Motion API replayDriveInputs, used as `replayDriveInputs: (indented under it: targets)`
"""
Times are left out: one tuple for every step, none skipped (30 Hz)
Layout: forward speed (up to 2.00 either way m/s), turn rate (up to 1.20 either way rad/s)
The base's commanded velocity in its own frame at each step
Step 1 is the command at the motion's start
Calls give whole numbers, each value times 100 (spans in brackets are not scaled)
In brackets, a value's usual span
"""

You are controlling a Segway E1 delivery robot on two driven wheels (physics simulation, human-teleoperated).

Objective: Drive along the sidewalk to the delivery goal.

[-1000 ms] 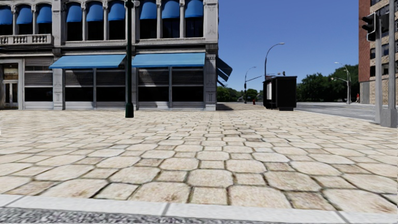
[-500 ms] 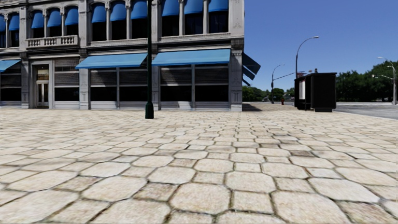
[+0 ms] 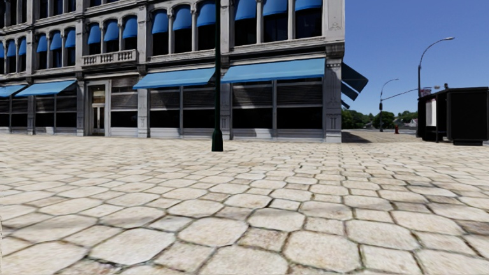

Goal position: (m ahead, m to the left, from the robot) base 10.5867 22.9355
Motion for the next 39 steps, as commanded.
replayDriveInputs:
  targets:
    - [158,47]
    - [161,47]
    - [161,47]
    - [163,47]
    - [163,47]
    - [163,47]
    - [163,47]
    - [163,47]
    - [163,47]
    - [163,47]
    - [163,47]
    - [163,47]
    - [163,47]
    - [163,47]
    - [163,47]
    - [163,47]
    - [163,47]
    - [163,47]
    - [163,47]
    - [163,47]
    - [163,47]
    - [163,47]
    - [163,47]
    - [163,47]
    - [163,47]
    - [163,47]
    - [163,47]
    - [163,47]
    - [163,47]
    - [163,47]
    - [163,47]
    - [163,48]
    - [163,53]
    - [163,56]
    - [163,56]
    - [163,57]
    - [163,57]
    - [163,57]
    - [163,57]
